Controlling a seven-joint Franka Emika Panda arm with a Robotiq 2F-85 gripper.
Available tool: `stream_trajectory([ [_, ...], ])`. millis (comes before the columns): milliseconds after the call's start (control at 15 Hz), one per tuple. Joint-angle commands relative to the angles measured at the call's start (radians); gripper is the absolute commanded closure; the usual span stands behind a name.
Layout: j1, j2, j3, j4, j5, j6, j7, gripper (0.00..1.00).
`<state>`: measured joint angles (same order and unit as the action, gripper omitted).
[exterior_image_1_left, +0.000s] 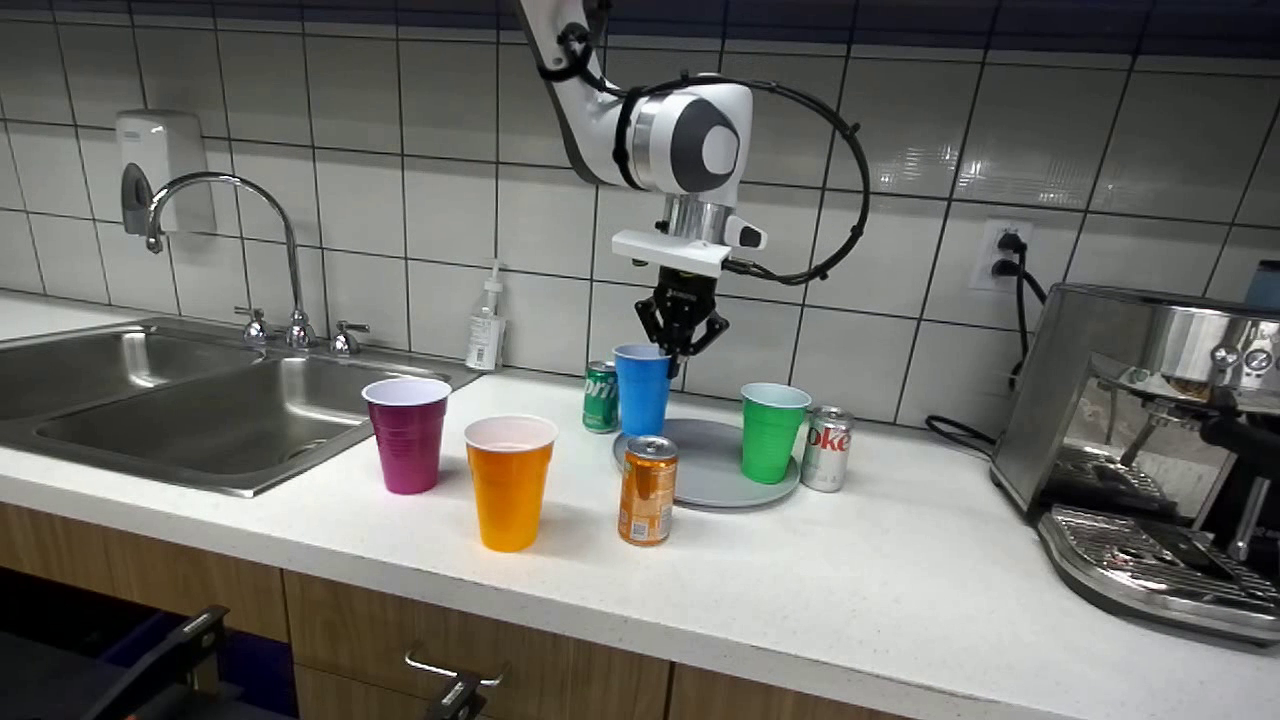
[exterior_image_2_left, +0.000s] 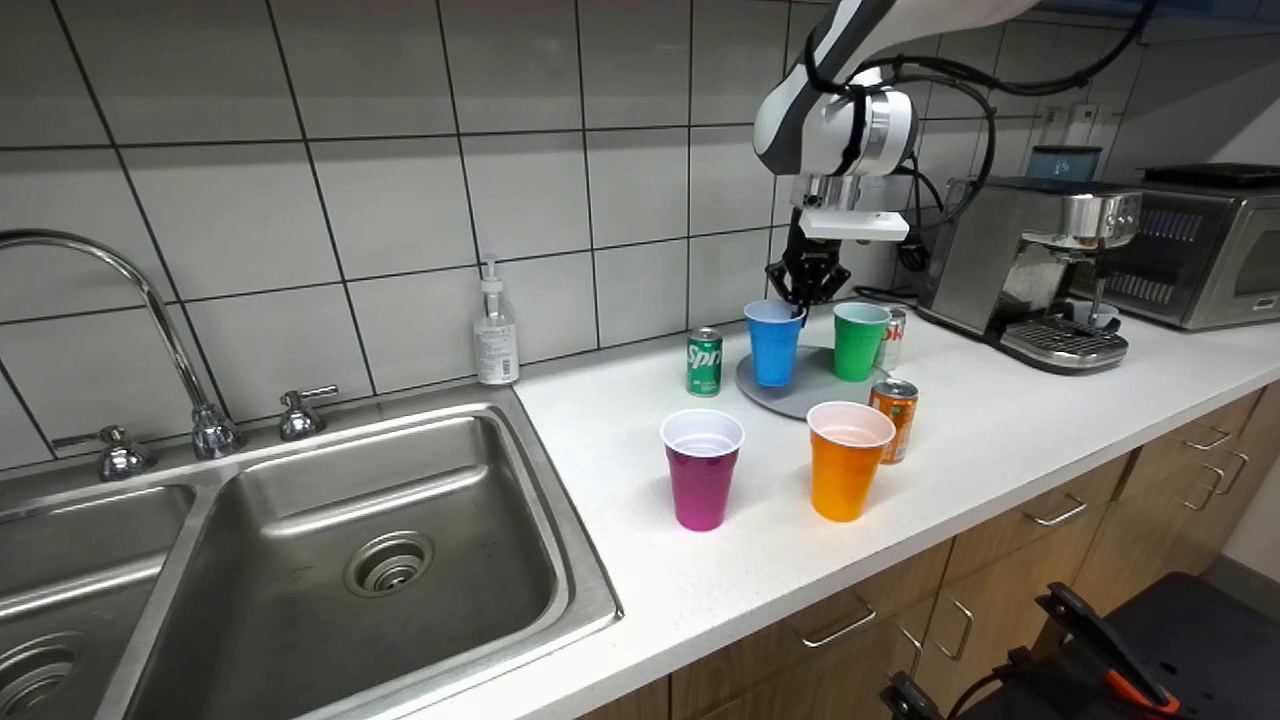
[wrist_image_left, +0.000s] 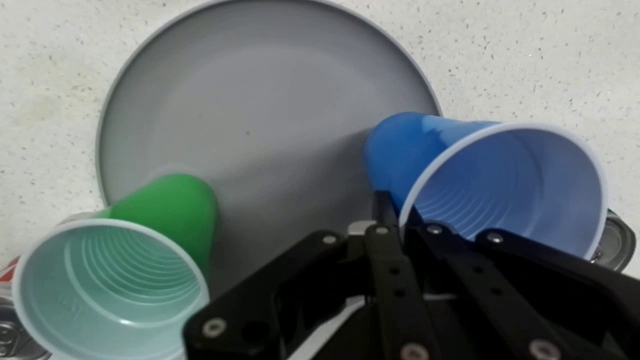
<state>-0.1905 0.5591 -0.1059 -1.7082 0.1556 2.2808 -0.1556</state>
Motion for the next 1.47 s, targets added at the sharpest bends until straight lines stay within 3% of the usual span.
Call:
stream_trajectory([
  [0,-0.018,0.048,0.000,0.096,-0.019,-0.031,0.034,0.99],
  [1400,-0.044,0.265,-0.008,0.390,-0.027,-0.097,0.101,0.99],
])
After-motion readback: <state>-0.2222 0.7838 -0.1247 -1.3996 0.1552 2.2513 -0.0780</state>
